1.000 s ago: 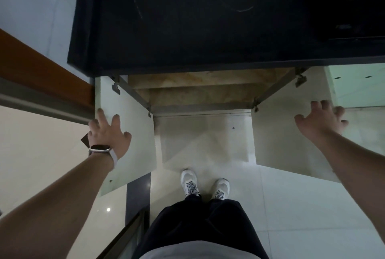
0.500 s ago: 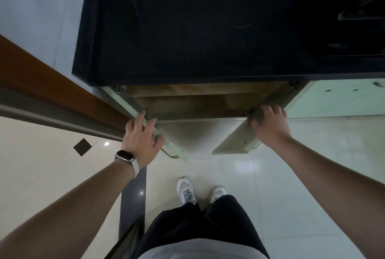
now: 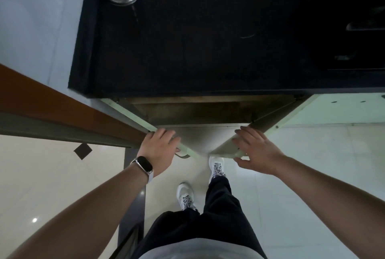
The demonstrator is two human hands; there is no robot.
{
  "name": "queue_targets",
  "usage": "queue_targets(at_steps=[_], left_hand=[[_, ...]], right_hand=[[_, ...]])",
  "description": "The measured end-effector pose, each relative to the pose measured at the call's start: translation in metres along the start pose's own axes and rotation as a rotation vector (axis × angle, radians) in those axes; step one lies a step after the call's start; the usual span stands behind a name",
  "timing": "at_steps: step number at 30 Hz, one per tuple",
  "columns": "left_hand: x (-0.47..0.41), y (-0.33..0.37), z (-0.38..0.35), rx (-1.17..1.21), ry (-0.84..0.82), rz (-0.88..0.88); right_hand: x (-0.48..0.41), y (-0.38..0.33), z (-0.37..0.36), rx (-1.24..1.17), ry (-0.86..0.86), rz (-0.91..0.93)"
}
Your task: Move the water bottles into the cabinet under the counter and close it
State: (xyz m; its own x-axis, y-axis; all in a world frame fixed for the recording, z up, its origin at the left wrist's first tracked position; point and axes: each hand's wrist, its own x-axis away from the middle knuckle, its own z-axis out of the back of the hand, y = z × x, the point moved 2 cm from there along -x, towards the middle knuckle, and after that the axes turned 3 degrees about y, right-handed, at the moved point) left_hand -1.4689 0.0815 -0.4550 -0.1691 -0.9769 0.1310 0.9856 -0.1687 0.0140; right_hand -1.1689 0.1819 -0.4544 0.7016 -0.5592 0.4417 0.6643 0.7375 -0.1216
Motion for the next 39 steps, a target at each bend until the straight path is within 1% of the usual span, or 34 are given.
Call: queue_targets(at_steps=[2,6,10,12,14,20,28,34,39], left_hand=[[-0.013,0.002,0.003,-0.018,0.028,0.012],[-0.039,-0.004,0.008,-0.047,0.064,0.025],[-0.062,-0.006,0.009,-0.025,0.077,0.053],[-0.071,-0.004,0.008,-0.011,0.116,0.067],[-0.078,-0.004,0.008,0.0,0.157,0.085],[-0.107,-0.002,0.006,0.029,0.21,0.137],[-0.14,-0.003,0.009,0.049,0.363,0.094],[-0.158,-0.007,0.017,-0.012,0.323,0.149],[-0.157,-0.004,0.03,-0.012,0.188,0.15]], right_hand=[[-0.01,0.004,0.005,0.001,0.068,0.017],[-0.031,0.011,0.021,0.052,0.293,0.036],[-0.051,0.011,0.032,0.104,0.438,0.059],[-0.061,0.012,0.037,0.108,0.516,0.042],[-0.071,0.014,0.043,0.116,0.553,0.02],[-0.107,0.023,0.061,0.127,0.577,-0.014],[-0.138,0.042,0.079,0.16,0.52,-0.023],[-0.14,0.043,0.081,0.145,0.49,-0.012],[-0.133,0.037,0.09,0.145,0.416,-0.048]])
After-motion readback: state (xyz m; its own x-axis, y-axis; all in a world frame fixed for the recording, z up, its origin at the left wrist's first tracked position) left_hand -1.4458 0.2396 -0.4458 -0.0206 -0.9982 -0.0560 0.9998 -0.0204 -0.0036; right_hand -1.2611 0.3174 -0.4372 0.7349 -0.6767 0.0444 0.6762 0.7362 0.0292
